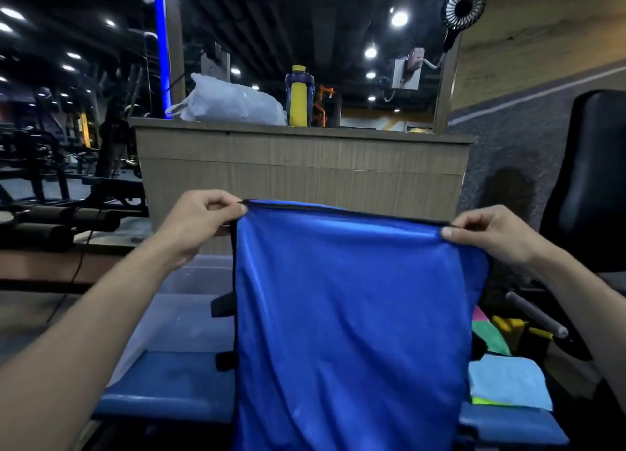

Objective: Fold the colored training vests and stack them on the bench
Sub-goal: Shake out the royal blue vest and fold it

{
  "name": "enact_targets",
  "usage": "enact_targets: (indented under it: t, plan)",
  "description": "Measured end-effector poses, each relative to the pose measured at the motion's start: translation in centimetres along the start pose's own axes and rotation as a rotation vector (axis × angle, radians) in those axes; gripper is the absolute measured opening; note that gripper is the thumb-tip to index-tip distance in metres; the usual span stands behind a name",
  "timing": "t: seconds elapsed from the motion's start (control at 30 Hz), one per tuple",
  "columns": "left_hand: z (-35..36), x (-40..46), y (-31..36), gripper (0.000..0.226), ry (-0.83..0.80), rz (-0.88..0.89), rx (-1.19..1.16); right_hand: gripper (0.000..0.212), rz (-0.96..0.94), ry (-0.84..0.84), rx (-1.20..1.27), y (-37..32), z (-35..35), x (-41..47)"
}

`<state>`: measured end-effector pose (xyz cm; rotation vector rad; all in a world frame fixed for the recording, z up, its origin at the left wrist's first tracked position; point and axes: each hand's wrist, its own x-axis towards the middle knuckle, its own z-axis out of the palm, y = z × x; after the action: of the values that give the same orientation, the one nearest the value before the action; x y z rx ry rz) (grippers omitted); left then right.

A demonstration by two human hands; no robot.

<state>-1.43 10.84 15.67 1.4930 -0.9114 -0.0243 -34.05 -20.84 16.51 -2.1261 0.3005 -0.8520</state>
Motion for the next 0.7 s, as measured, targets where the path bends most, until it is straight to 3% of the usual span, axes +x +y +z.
enact_targets:
  t: [0.07, 0.27, 0.43, 0.57, 0.7]
  plan:
    - [-0.3, 0.3, -0.1, 0.012, -0.071, -0.163, -0.292, 0.046, 0.03, -0.016, -0.031, 1.3, -0.1, -0.6]
    - [-0.9, 0.6, 0.0, 0.03, -0.181, -0.26, -0.486, 0.075, 0.135, -0.063, 0.15, 3.1, 0.0, -1.9]
    - [-0.7, 0.6, -1.0, 0.029, -0.157, -0.164, -0.143, 0.079, 0.196, -0.053, 0.241, 3.4, -0.3, -1.6]
    - [-0.5, 0.2, -1.7, 0.019, -0.08, -0.077, -0.048, 0.078, 0.192, 0.034, 0.145, 3.6, -0.6, -1.2]
    - [0.0, 0.3, -2.9, 0.005, -0.006, 0.008, 0.07, 0.047, 0.169, 0.057, 0.09, 3.6, -0.5, -1.0]
